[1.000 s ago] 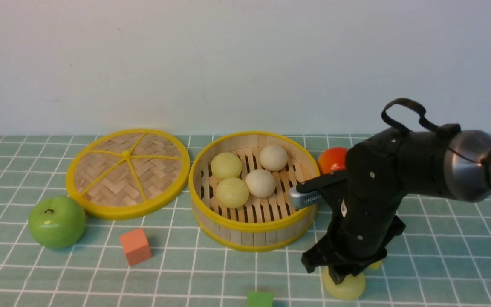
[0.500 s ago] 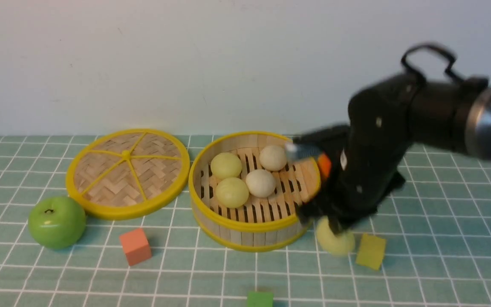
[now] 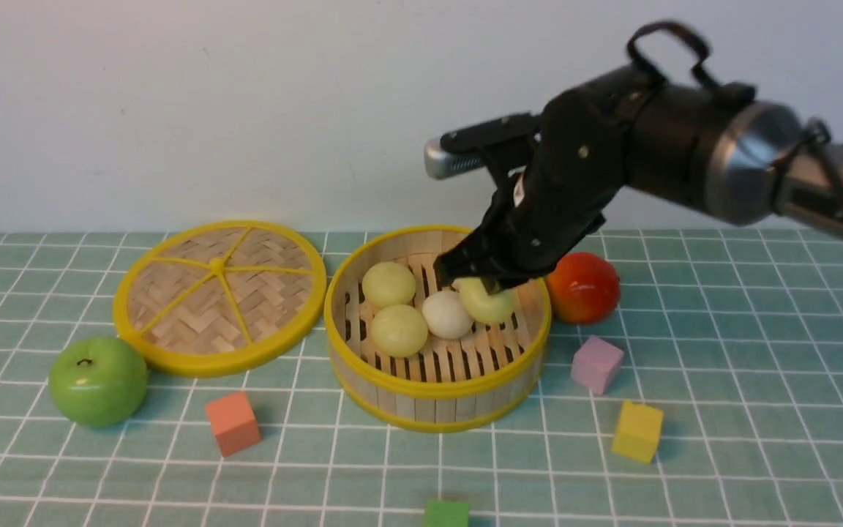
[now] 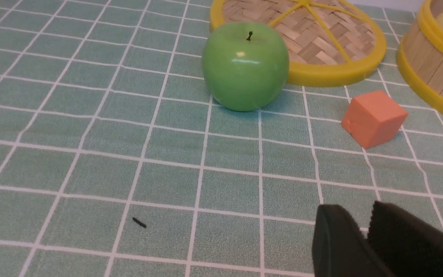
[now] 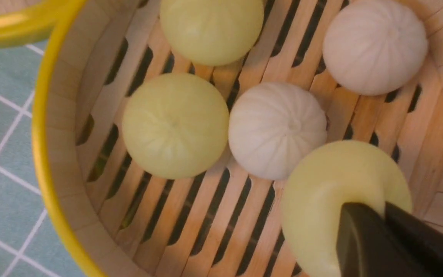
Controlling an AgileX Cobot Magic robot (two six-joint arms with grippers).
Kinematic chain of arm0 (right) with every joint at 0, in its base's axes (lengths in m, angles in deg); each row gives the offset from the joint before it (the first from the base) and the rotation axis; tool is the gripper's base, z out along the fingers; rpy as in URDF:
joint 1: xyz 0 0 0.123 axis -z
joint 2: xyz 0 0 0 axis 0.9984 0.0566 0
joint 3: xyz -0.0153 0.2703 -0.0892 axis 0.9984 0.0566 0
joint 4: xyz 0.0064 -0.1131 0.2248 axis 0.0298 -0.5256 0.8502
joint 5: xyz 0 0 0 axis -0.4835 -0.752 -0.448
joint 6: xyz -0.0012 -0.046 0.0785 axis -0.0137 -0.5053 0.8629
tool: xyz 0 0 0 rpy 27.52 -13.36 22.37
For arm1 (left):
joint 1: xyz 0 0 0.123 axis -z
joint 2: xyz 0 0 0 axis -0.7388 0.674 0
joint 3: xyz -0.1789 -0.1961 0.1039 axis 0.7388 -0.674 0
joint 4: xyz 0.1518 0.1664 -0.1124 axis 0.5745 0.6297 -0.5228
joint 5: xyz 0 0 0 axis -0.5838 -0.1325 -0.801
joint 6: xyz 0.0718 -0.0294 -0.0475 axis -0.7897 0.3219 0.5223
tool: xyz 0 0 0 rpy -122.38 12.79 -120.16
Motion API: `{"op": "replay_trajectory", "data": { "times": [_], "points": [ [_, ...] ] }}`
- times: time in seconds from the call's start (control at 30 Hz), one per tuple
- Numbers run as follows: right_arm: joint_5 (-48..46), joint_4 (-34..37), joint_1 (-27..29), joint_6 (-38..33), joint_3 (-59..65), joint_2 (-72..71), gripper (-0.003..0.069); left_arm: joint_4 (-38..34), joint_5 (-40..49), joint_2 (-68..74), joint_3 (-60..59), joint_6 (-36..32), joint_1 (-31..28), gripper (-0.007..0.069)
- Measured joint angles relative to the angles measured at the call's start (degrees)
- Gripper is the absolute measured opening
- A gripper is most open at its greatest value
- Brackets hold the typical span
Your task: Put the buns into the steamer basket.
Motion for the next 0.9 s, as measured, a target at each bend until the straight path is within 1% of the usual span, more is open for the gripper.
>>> {"op": "replay_trajectory", "data": {
  "times": [0.13,0.33,0.5,0.53,0.6,0.63,0.67,0.73,0.9],
  "points": [
    [0.12,-1.14,0.00,0.00,0.00,2.12,0.0032,0.00,0.00,0.00,0.00,0.00,0.00,0.0155],
    [0.28,-1.51,0.00,0.00,0.00,3.36,0.0092,0.00,0.00,0.00,0.00,0.00,0.00,0.0163],
    [-1.97,-1.51,0.00,0.00,-0.01,3.36,0.0190,0.00,0.00,0.00,0.00,0.00,0.00,0.0165],
    [-2.11,-1.51,0.00,0.00,-0.01,3.36,0.0190,0.00,0.00,0.00,0.00,0.00,0.00,0.0165],
    [-4.04,-1.52,0.00,0.00,-0.05,3.36,0.0244,0.00,0.00,0.00,0.00,0.00,0.00,0.0165],
    [-4.19,-1.52,0.00,0.00,-0.05,3.36,0.0244,0.00,0.00,0.00,0.00,0.00,0.00,0.0165],
    [-5.12,-1.52,0.00,0.00,-0.05,3.07,0.0265,0.00,0.00,0.00,0.00,0.00,0.00,0.0165],
    [-6.29,-1.52,0.00,0.00,-0.05,2.21,0.0276,0.00,0.00,0.00,0.00,0.00,0.00,0.0165],
    [-8.30,-1.52,0.00,0.00,-0.05,-1.06,0.0280,0.00,0.00,0.00,0.00,0.00,0.00,0.0169]
  ]
}}
